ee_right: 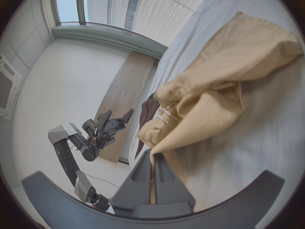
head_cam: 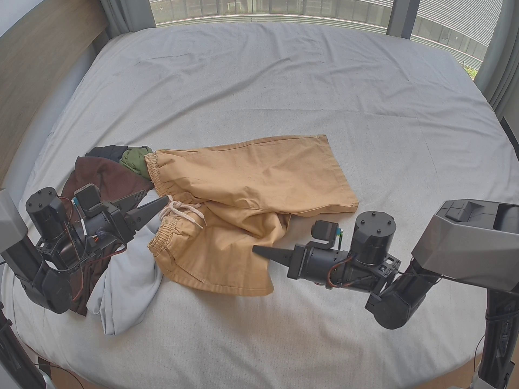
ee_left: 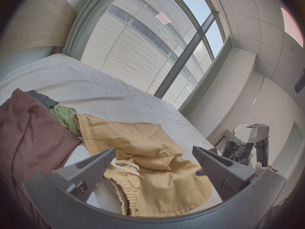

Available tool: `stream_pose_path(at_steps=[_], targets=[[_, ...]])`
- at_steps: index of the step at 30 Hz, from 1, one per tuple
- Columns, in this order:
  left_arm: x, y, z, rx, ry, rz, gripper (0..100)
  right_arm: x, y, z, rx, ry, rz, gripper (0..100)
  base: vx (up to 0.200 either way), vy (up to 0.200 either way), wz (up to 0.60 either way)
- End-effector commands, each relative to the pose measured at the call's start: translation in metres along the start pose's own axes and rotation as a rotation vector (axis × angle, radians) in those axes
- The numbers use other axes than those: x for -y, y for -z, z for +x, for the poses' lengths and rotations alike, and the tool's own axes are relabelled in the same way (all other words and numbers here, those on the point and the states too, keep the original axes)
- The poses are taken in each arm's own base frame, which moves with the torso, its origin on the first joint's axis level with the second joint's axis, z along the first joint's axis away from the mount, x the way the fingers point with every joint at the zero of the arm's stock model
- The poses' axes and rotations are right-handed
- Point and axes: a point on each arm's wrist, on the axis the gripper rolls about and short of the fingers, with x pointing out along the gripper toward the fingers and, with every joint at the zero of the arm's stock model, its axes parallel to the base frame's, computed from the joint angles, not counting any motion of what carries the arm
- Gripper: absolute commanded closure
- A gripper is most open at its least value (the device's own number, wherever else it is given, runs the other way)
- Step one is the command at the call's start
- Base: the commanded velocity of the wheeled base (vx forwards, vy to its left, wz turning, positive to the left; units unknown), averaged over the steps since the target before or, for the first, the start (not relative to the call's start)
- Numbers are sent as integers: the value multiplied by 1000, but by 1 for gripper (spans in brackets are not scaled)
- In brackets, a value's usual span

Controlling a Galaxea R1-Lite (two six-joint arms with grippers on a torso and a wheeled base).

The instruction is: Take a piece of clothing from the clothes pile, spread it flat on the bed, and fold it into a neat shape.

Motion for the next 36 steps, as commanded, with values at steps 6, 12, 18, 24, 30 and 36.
stream_pose_path(at_steps=[6, 12, 18, 24, 30, 36], targets=[[-2, 3, 0, -8, -4, -6, 0, 16, -9, 37, 27, -34, -3, 100, 0, 0, 0], [-2, 3, 1, -8, -4, -6, 0, 25, -15, 60, 24, -38, -2, 100, 0, 0, 0], [-4, 4, 0, -12, -8, -9, 0, 26, -14, 84, 16, -62, -8, 100, 0, 0, 0], [-4, 5, 0, -14, -9, -10, 0, 24, -18, 98, 19, -81, -11, 100, 0, 0, 0], [-5, 6, 1, -16, -11, -12, 0, 28, -17, 103, 23, -85, -14, 100, 0, 0, 0], [-5, 6, 1, -16, -11, -12, 0, 31, -13, 107, 16, -84, -11, 100, 0, 0, 0]])
